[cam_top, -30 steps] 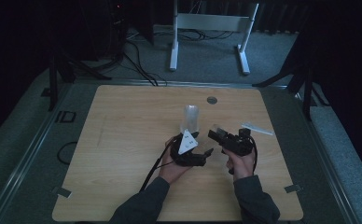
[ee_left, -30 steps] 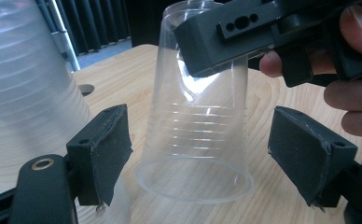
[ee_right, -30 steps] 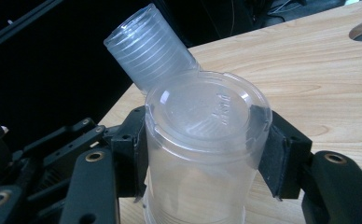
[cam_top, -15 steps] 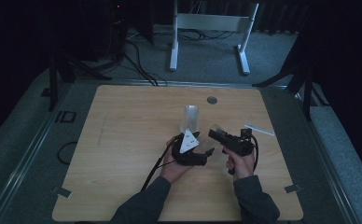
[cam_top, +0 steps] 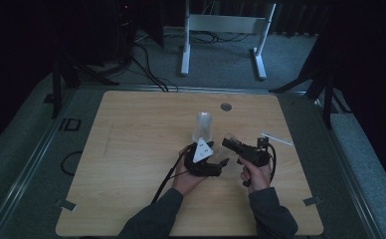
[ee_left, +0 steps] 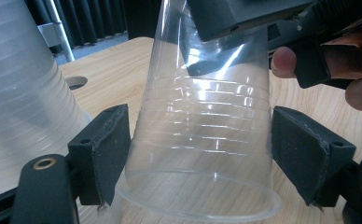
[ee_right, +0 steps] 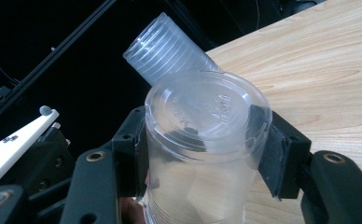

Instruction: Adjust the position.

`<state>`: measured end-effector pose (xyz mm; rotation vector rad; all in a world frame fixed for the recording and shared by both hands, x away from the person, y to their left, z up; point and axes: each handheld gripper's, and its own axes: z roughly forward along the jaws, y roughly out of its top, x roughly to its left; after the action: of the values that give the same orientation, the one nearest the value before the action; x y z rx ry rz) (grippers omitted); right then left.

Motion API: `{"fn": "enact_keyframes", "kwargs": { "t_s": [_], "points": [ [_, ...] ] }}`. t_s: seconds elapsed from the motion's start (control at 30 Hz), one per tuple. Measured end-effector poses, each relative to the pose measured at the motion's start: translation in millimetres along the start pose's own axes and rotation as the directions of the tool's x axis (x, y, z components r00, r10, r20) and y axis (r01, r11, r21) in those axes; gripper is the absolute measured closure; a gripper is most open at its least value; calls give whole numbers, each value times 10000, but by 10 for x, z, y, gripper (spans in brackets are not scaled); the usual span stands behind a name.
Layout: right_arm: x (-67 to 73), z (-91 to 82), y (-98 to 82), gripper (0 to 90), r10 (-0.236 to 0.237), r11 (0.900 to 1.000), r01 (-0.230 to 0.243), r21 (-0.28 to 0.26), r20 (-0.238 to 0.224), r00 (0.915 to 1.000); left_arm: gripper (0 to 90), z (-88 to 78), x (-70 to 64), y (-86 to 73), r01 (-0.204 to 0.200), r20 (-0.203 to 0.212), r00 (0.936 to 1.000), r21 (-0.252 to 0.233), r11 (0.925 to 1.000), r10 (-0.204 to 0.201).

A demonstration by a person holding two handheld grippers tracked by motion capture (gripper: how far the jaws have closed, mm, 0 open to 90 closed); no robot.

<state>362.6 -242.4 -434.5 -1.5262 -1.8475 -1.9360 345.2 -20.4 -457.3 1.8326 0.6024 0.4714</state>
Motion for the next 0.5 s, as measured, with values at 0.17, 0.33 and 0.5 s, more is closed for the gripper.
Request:
{"fn": "enact_keyframes", "kwargs": {
  "t_s": [0.17, 0.33, 0.5],
  "points": [
    [-2, 2, -3, 426, 17, 10000, -17, 21, 5, 10000, 236, 1, -3, 1, -4, -34, 10000, 30, 10000, 4],
    [1, 8, -1, 426, 27, 10000, -27, 18, -17, 10000, 235, 11, 0, -6, 9, -60, 10000, 91, 10000, -9],
    [0, 10, -3, 426, 34, 10000, -34, 61, -52, 10000, 238, 18, 0, -11, 49, -79, 10000, 143, 9999, -47]
  ]
}}
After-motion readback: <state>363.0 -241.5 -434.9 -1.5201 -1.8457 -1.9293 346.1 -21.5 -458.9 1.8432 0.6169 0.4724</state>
